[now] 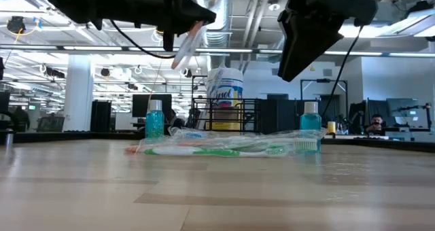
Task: Pick & Place toothbrushing station
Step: Put the orange toothbrush into the black wire organizer
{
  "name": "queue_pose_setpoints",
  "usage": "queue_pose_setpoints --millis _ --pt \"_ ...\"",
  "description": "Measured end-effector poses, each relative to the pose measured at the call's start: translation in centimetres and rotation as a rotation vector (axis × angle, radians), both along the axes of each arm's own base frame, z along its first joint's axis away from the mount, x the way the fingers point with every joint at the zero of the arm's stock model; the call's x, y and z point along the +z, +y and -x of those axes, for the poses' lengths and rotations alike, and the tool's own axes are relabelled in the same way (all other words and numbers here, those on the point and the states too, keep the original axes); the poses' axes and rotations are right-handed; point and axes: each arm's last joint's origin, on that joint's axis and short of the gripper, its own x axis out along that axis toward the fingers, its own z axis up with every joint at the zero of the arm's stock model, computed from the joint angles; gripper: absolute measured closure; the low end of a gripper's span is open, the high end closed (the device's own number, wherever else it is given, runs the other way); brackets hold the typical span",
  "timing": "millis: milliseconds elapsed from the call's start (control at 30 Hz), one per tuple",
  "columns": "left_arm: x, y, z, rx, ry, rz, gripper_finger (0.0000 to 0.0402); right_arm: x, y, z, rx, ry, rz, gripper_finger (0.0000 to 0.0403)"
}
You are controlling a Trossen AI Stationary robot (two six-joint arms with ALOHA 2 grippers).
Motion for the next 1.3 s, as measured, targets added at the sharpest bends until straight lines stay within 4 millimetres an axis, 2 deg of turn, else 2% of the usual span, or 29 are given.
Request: queue_pose_setpoints --millis 233,567,933,1300 --pt "-0.4 1.8 0.8 0.069 -0.044 -0.030 0.0393 -0.9 -0.5 0.0 -0.019 -0.007 0.000 0.0273" --pt "-0.6 3.3 1.4 0.133 -0.067 -0.096 0.0393 -2.2 -1.6 -0.4 -0.055 -0.055 -0.006 0.0276" --pt "-0.6 5.8 1.6 0.146 -0.116 -0.128 0.0393 -2.2 -1.7 -0.6 -0.070 -0.068 -0.014 0.0276" --pt "-3.4 7.9 0.4 0.134 -0.173 -0.157 0.0393 -2.2 -1.8 -0.7 -0.072 -0.075 -0.017 0.0276"
